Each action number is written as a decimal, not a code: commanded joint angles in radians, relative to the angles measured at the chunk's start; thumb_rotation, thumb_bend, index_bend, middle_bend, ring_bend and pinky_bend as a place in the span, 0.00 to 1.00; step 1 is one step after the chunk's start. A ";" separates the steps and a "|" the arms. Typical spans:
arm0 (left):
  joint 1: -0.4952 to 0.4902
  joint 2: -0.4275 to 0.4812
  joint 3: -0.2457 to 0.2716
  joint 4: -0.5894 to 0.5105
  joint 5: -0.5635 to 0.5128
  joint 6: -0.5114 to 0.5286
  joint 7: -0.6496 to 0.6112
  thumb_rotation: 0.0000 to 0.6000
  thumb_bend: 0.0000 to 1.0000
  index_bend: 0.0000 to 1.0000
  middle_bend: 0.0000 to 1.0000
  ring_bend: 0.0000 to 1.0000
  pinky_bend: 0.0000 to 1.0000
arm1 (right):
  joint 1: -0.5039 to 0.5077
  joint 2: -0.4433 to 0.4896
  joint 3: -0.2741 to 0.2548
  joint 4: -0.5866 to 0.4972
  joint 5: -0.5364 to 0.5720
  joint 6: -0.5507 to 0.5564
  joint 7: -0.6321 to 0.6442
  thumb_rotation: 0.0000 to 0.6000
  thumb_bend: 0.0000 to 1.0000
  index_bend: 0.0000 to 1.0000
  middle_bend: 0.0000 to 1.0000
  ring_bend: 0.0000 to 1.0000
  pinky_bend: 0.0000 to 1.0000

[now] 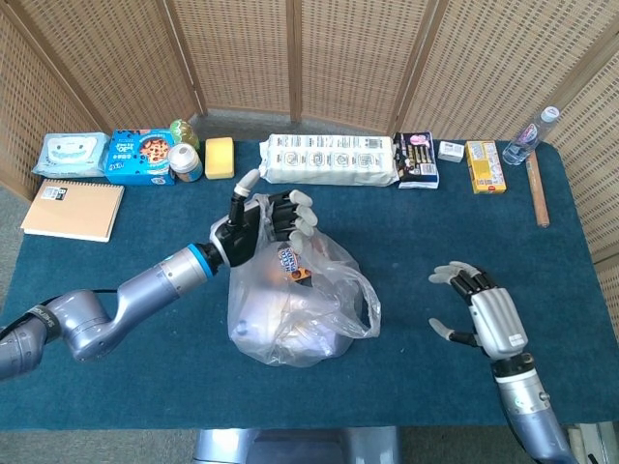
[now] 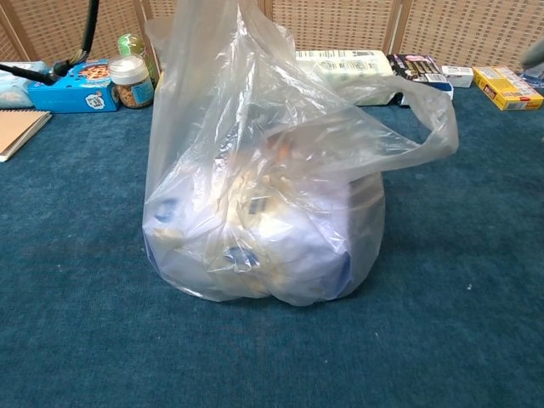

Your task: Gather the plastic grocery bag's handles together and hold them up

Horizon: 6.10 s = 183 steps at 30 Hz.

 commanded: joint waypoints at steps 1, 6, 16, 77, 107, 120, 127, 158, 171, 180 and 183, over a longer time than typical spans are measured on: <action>-0.011 -0.016 -0.013 0.013 -0.013 -0.010 0.011 0.00 0.20 0.39 0.47 0.45 0.53 | 0.020 -0.017 0.009 0.011 0.003 -0.014 0.007 1.00 0.20 0.30 0.28 0.22 0.21; -0.029 -0.041 -0.033 0.034 -0.030 -0.031 0.030 0.00 0.20 0.39 0.47 0.45 0.53 | 0.050 -0.042 0.015 0.028 0.002 -0.033 0.017 1.00 0.20 0.30 0.28 0.22 0.21; -0.051 -0.085 -0.072 0.064 -0.078 -0.072 0.081 0.00 0.20 0.39 0.47 0.45 0.53 | 0.112 -0.079 0.016 0.044 -0.005 -0.078 0.035 1.00 0.20 0.30 0.28 0.22 0.21; 0.065 -0.174 -0.254 0.068 -0.193 -0.256 0.294 0.00 0.20 0.40 0.47 0.45 0.53 | 0.280 -0.189 0.086 -0.032 0.127 -0.170 -0.023 1.00 0.44 0.53 0.38 0.30 0.20; 0.111 -0.238 -0.373 0.103 -0.292 -0.386 0.461 0.00 0.20 0.39 0.47 0.45 0.53 | 0.316 -0.076 0.032 -0.004 0.019 -0.201 0.189 1.00 0.65 0.43 0.37 0.30 0.20; 0.163 -0.245 -0.455 0.087 -0.347 -0.448 0.571 0.00 0.20 0.39 0.47 0.45 0.53 | 0.266 -0.069 0.047 0.183 -0.001 -0.053 0.056 1.00 0.25 0.39 0.35 0.30 0.21; 0.184 -0.260 -0.500 0.094 -0.388 -0.490 0.641 0.00 0.20 0.40 0.47 0.45 0.53 | 0.249 -0.047 0.036 0.247 -0.002 -0.030 0.078 1.00 0.18 0.39 0.35 0.29 0.21; 0.209 -0.356 -0.608 0.171 -0.614 -0.602 0.946 0.00 0.20 0.40 0.47 0.45 0.52 | 0.347 -0.187 0.021 0.154 -0.030 -0.087 0.153 1.00 0.10 0.44 0.37 0.30 0.19; 0.212 -0.371 -0.622 0.183 -0.693 -0.621 1.042 0.00 0.20 0.39 0.47 0.45 0.52 | 0.365 -0.171 0.031 0.060 0.028 -0.145 0.243 1.00 0.11 0.51 0.39 0.31 0.18; 0.200 -0.379 -0.612 0.205 -0.739 -0.627 1.089 0.00 0.19 0.39 0.47 0.45 0.51 | 0.386 -0.148 0.030 0.030 0.041 -0.193 0.301 1.00 0.21 0.43 0.38 0.30 0.17; 0.192 -0.382 -0.606 0.214 -0.753 -0.625 1.100 0.00 0.20 0.40 0.47 0.45 0.51 | 0.390 -0.158 0.034 0.034 0.047 -0.196 0.322 1.00 0.22 0.38 0.38 0.29 0.17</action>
